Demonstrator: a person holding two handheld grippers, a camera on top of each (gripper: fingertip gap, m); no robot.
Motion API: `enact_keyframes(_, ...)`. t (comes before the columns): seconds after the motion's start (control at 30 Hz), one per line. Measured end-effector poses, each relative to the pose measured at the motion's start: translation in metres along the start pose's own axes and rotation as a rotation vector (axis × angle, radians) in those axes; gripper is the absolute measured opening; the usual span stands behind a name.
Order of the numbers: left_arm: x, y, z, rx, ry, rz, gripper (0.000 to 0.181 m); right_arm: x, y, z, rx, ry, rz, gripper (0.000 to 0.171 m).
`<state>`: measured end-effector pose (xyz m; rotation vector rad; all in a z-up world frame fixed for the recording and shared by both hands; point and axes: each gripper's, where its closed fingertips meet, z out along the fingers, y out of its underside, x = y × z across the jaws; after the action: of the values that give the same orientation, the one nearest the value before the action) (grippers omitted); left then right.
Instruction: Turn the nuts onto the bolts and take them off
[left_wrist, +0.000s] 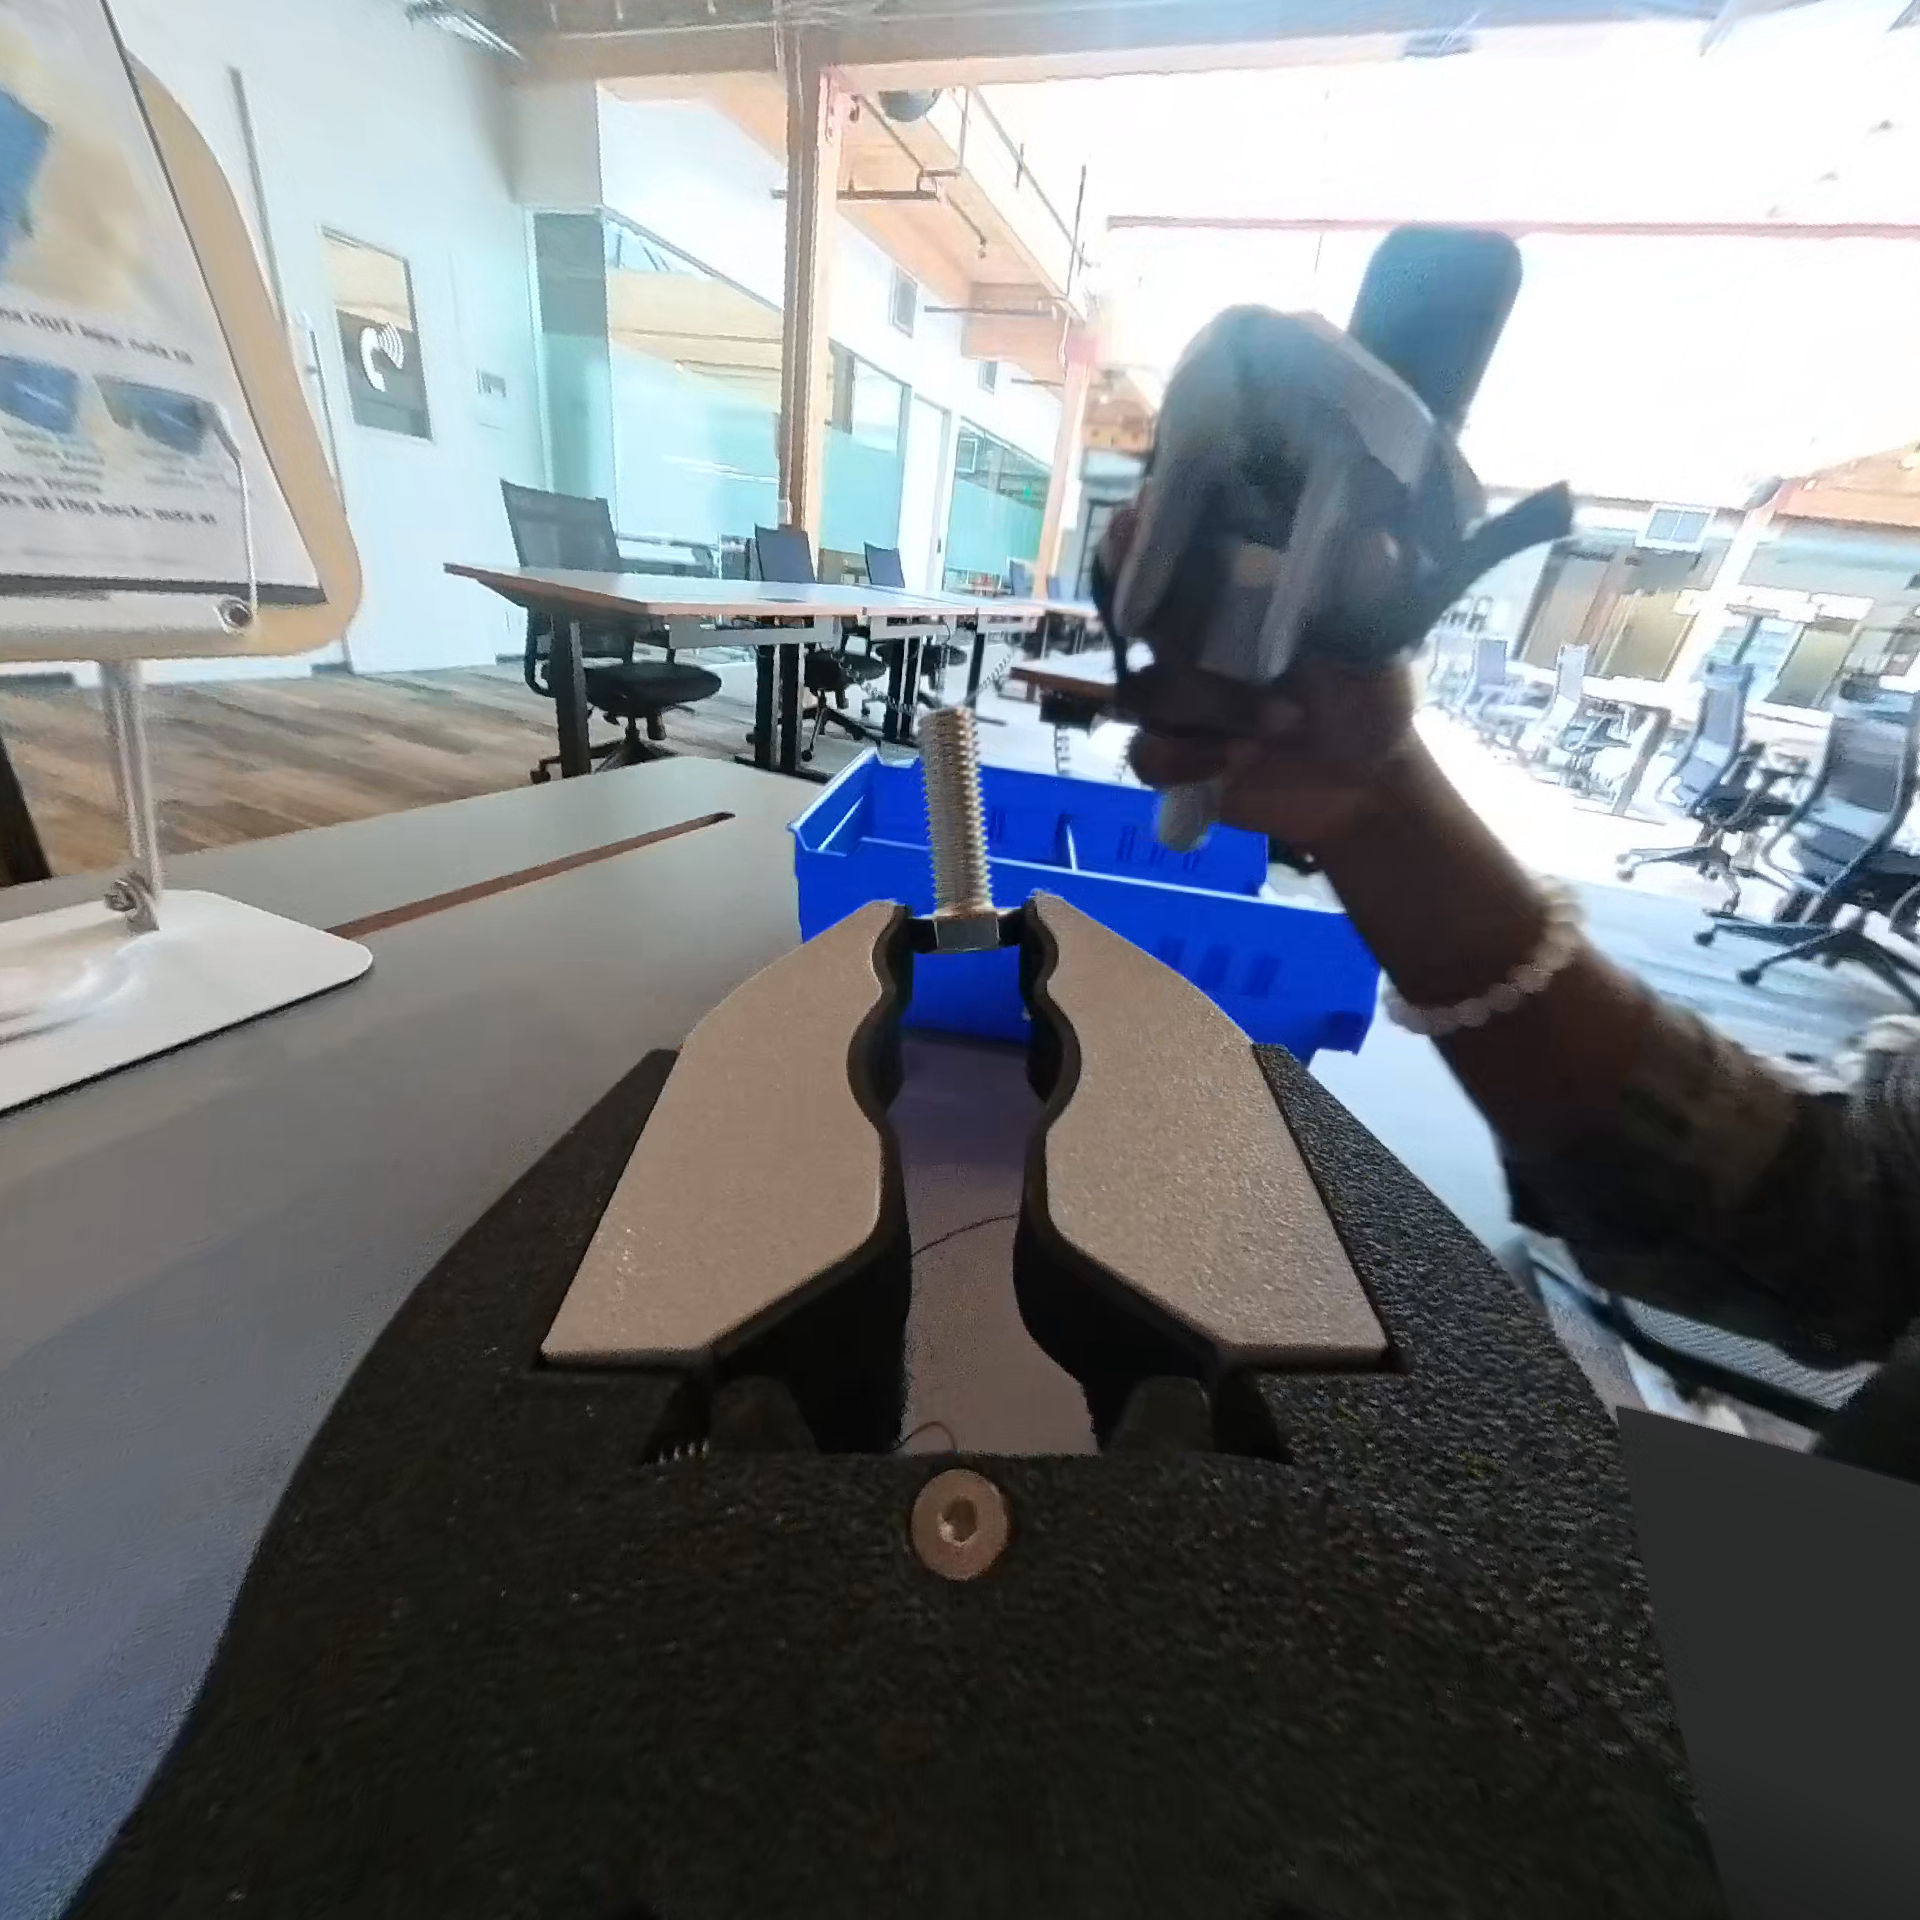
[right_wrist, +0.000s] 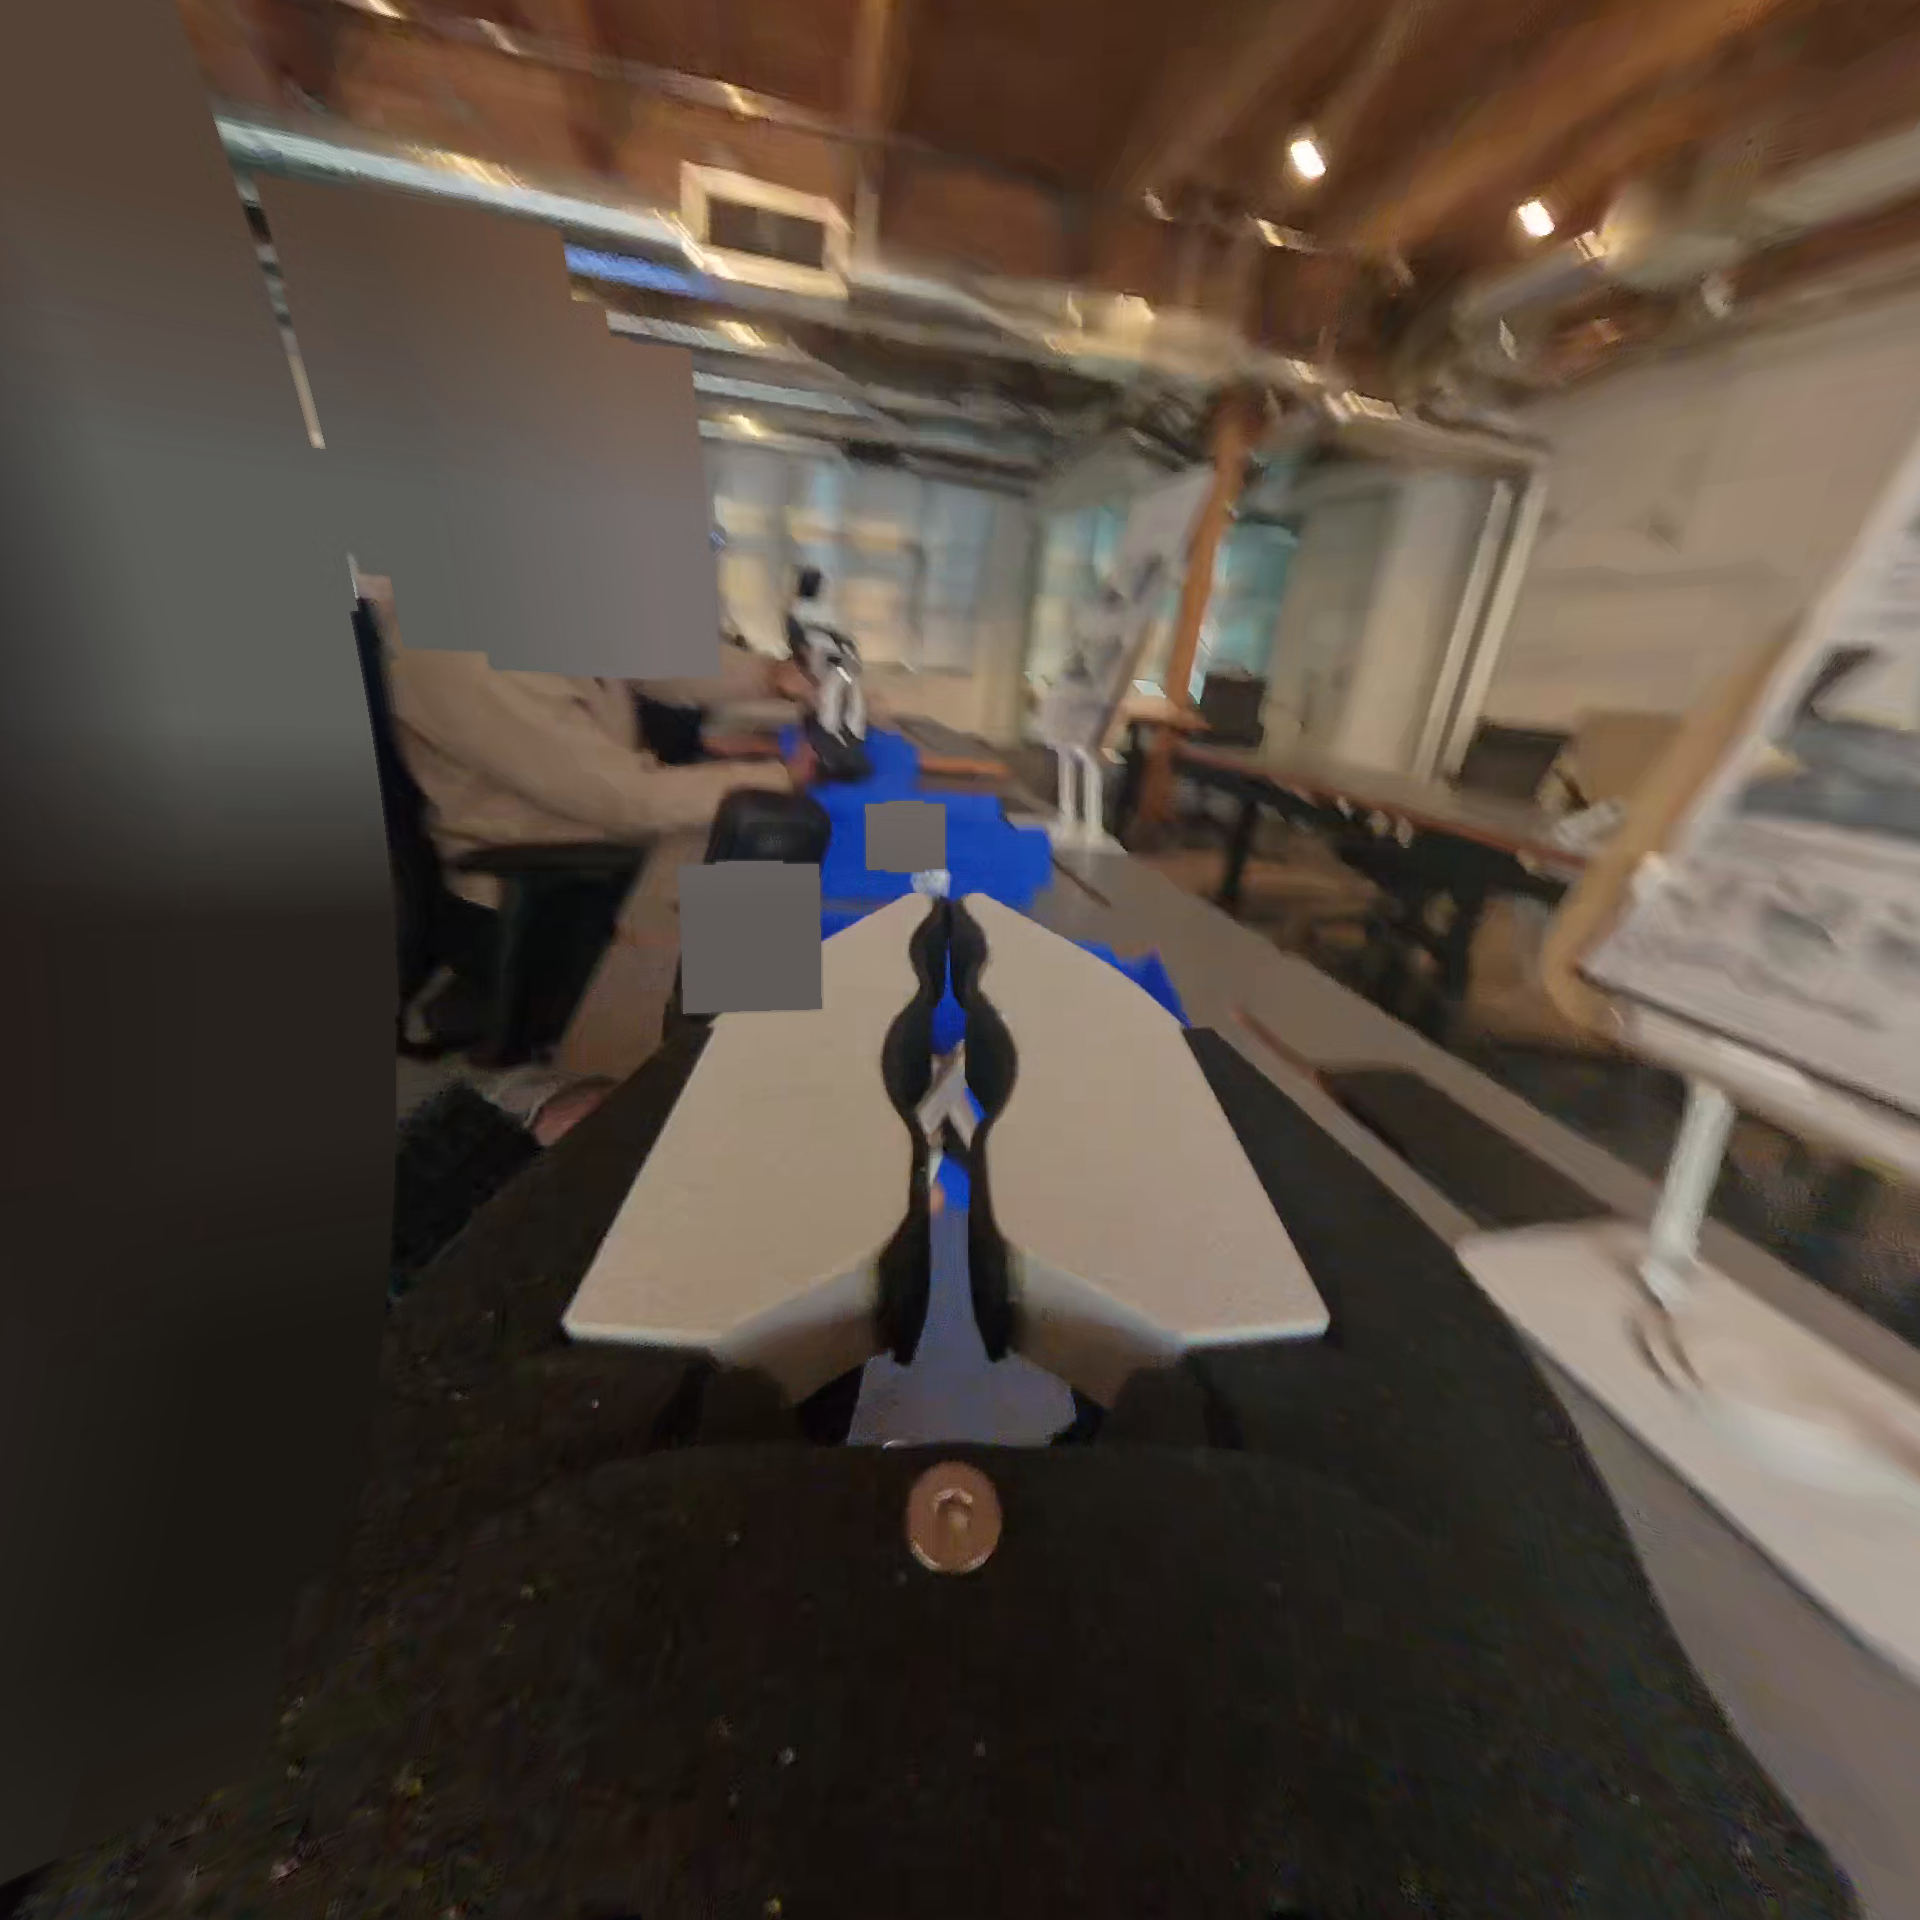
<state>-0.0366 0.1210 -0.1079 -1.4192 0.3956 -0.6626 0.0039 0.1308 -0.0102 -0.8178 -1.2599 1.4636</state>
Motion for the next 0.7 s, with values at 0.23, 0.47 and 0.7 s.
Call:
enact_keyframes(0.23, 0.0, 0.015, 0.07, -0.087, 0.055, 0.081, 0.019, 0.005, 0.016, -0.098, -0.279, 0.393, 0.008, 0.01)
enact_keyframes(0.47, -0.015, -0.005, 0.079, -0.047, -0.002, 0.173, 0.02, 0.012, 0.114, -0.121, -0.528, 0.805, 0.083, 0.035)
enact_keyframes(0.7, -0.026, 0.023, 0.049, -0.154, -0.037, 0.265, 0.02, 0.022, 0.154, -0.081, -0.6, 0.699, 0.196, 0.034)
